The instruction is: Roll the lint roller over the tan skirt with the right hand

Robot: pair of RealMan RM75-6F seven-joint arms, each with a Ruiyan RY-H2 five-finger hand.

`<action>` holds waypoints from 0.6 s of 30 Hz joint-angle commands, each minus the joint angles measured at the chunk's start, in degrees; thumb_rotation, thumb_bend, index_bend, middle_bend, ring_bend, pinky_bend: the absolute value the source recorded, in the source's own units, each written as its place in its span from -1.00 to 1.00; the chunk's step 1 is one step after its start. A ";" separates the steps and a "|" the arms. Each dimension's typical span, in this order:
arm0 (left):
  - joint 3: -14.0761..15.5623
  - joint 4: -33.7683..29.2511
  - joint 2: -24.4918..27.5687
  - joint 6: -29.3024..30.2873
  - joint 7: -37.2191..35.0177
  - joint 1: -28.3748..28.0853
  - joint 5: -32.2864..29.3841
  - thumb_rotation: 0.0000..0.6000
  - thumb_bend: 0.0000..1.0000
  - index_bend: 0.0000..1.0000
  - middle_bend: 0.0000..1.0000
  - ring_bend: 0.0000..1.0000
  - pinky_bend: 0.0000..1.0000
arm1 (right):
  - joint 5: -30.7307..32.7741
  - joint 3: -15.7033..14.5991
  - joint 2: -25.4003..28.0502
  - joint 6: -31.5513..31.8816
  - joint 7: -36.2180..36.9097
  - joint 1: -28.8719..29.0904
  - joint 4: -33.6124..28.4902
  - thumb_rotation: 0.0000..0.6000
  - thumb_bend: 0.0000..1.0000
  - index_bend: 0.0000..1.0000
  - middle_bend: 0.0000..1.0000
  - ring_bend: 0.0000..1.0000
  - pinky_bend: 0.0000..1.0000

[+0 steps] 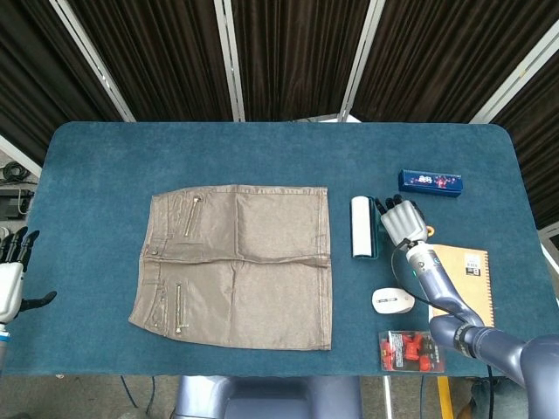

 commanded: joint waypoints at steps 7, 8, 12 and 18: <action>0.89 -2.37 1.96 2.17 -2.69 1.03 3.59 1.00 -1.00 -1.00 -1.00 -1.00 -1.00 | -6.33 -0.97 13.86 12.35 6.19 -6.83 -20.07 1.00 -1.00 -1.00 -0.78 -0.73 0.29; 1.01 -2.59 2.13 2.44 -2.94 1.13 4.06 1.00 -1.00 -1.00 -1.00 -1.00 -1.00 | -7.28 -1.16 14.93 13.51 7.49 -7.62 -21.56 1.00 -1.00 -1.00 -0.78 -0.74 0.27; 2.26 -3.48 2.88 3.89 -3.94 1.83 7.34 1.00 -1.00 -1.00 -1.00 -1.00 -1.00 | -17.84 -3.79 21.42 22.40 22.54 -13.71 -28.81 1.00 -1.00 -1.00 -0.96 -0.99 -0.41; 3.36 -3.86 3.07 5.00 -4.15 2.40 9.83 1.00 -1.00 -1.00 -1.00 -1.00 -1.00 | -24.78 -6.66 24.94 29.02 35.42 -18.92 -31.12 1.00 -1.00 -1.00 -1.00 -1.00 -0.94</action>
